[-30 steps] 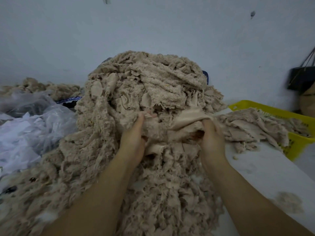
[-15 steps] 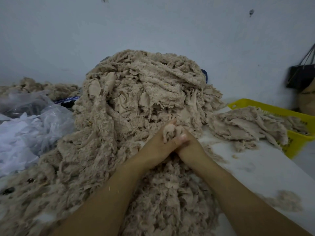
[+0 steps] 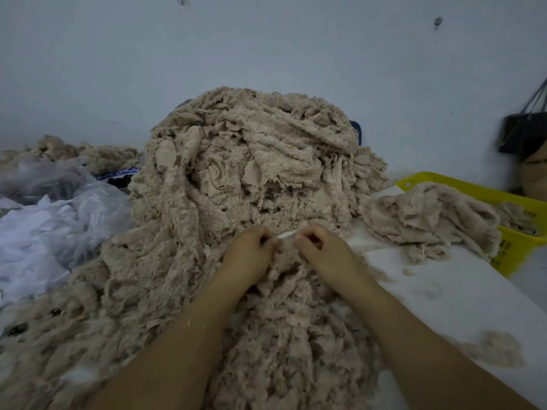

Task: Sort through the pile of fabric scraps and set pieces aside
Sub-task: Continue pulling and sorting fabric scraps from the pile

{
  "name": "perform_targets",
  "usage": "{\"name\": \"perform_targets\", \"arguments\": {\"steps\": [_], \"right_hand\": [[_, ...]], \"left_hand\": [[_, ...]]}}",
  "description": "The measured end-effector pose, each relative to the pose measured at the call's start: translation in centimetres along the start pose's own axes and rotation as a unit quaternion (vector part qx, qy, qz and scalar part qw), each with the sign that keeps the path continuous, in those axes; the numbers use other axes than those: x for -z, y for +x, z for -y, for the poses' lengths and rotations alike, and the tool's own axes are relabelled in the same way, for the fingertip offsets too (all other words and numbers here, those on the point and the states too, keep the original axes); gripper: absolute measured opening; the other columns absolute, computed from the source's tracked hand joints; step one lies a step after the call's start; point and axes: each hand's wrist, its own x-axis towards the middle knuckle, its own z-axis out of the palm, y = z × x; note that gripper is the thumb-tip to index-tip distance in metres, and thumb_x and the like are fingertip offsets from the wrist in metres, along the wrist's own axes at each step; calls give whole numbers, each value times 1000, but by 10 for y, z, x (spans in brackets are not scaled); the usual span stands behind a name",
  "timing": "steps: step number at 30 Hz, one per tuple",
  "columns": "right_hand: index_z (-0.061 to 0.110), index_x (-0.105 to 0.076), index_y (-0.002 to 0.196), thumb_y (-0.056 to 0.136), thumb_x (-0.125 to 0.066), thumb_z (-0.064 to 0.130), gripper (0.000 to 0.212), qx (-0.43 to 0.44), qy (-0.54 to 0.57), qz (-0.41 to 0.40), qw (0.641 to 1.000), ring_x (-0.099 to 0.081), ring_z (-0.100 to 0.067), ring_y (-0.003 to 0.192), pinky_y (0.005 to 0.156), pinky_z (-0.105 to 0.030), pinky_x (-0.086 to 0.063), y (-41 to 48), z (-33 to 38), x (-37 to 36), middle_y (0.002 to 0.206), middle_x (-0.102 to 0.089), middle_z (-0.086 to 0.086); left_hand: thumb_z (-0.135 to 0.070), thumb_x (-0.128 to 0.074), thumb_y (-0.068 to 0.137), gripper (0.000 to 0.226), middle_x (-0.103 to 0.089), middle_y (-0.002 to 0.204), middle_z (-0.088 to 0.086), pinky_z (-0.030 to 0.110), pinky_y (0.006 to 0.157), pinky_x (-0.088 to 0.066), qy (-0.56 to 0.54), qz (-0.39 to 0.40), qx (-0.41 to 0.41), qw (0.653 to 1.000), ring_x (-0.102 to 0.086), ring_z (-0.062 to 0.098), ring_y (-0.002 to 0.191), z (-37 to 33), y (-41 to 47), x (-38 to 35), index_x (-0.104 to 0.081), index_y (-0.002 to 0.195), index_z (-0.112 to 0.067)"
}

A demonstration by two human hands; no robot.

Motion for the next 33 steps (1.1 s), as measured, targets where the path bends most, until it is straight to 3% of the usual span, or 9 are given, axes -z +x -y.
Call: {"name": "perform_targets", "arguments": {"steps": [3,6,8,14,18,20,22,26,33], "right_hand": [[28,-54,125,95,-56,45,35,16,-153,48,987,-53,-8,104,86,-24,-46,-1,-3,-2,113,-50,10],[20,-56,114,97,-56,36,23,8,-212,51,976,-51,-18,101,81,-31,-44,-1,0,2,108,-50,1],[17,-55,95,98,-55,27,11,16,-166,22,986,-53,-19,80,64,-29,-38,-4,3,3,90,-54,-2],[38,-50,101,102,-49,28,10,61,49,-178,981,-49,2,61,50,-12,-33,-10,18,13,75,-52,11],[52,-47,88,102,-50,21,34,109,63,-144,982,-52,14,68,56,-6,-37,-16,30,9,76,-60,17],[52,-46,89,102,-49,19,36,114,54,-114,985,-53,13,68,55,-6,-37,-16,31,5,77,-60,32],[49,-49,90,103,-48,22,30,107,64,-129,984,-52,7,62,51,-8,-35,-15,29,5,73,-60,23],[33,-52,103,103,-49,21,12,74,103,-207,970,-48,15,76,64,-1,-34,-7,22,17,103,-48,4],[52,-54,91,104,-45,20,35,39,159,-211,964,-57,1,80,61,-16,-44,-6,24,16,96,-61,22]], "left_hand": [[-31,-48,104,22,-58,77,-3,27,54,-34,-52,-36,19,998,-53,13,68,-1,0,1,-54,86,-21],[-33,-44,105,24,-53,76,-2,27,55,-31,-100,-77,26,992,-47,9,66,-2,-1,6,-49,85,-21],[-35,-41,106,28,-49,74,-2,29,55,-31,-123,-88,26,988,-45,12,64,-3,-1,7,-44,82,-21],[-44,-43,104,34,-55,74,-1,13,46,-44,-265,-10,81,961,-52,-6,46,-11,-6,11,-56,82,-22],[-89,-48,71,68,-73,105,-8,28,88,-52,-302,142,69,940,-67,10,99,-19,-15,9,-73,100,-33],[-61,-57,91,30,-71,94,2,34,81,-50,-290,130,31,948,-65,25,87,-19,-14,4,-70,81,-36],[-30,-58,100,36,-64,78,7,36,70,-43,-343,101,30,934,-55,27,74,-16,-12,3,-64,65,-32],[-34,-63,96,38,-70,76,1,35,74,-50,-440,29,64,895,-65,18,73,-9,-5,14,-68,59,-31],[-57,-58,93,22,-67,76,-32,3,58,-41,-208,99,-10,973,-61,-8,77,-14,-12,4,-69,83,-41]]}}
